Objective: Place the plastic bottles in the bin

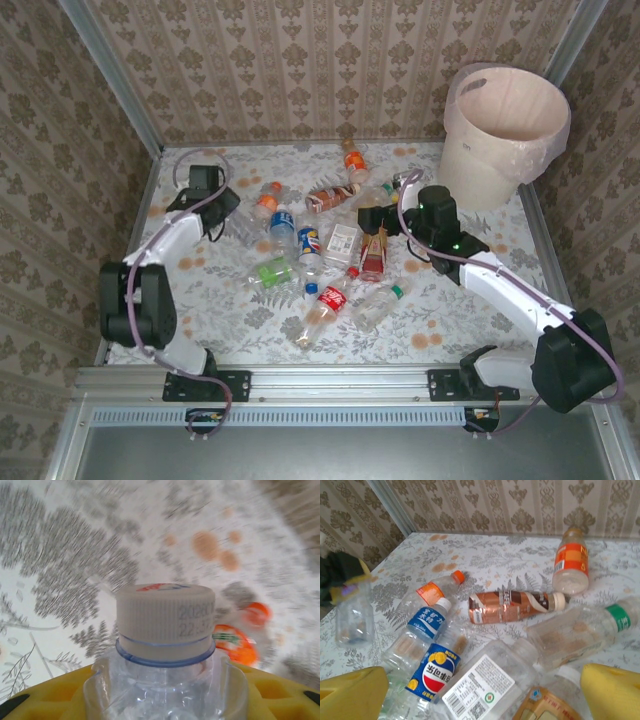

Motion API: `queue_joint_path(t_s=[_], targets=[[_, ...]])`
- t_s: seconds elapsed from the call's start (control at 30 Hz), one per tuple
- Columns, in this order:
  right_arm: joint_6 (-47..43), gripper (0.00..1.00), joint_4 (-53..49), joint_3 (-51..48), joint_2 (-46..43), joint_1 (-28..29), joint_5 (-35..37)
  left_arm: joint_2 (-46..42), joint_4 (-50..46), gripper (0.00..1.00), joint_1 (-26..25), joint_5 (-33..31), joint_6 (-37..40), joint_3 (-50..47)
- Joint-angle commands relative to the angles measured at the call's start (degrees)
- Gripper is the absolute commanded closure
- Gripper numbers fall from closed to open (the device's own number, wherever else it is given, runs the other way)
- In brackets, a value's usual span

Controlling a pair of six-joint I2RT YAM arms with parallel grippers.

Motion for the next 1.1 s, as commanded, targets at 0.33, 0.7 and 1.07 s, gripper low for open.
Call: queue_joint_path(t_s=[0.33,0.7,1.07], targets=[[9.5,0.00,14.7,-2.7,3.8,1.7,-12.2,-5.0,15.8,0.53,-13.5,19.2,17.6,4.8],[12.9,0.00,18.5,4.1,10.7,3.2,-24.9,1.0,26.1,0.53,-20.7,33.4,14.4,8.3],[15.6,0.00,17.4,8.7,17.0,6.6,-22.3,3.6,32.2,0.54,-22.9,33.6,9.9,7.8]])
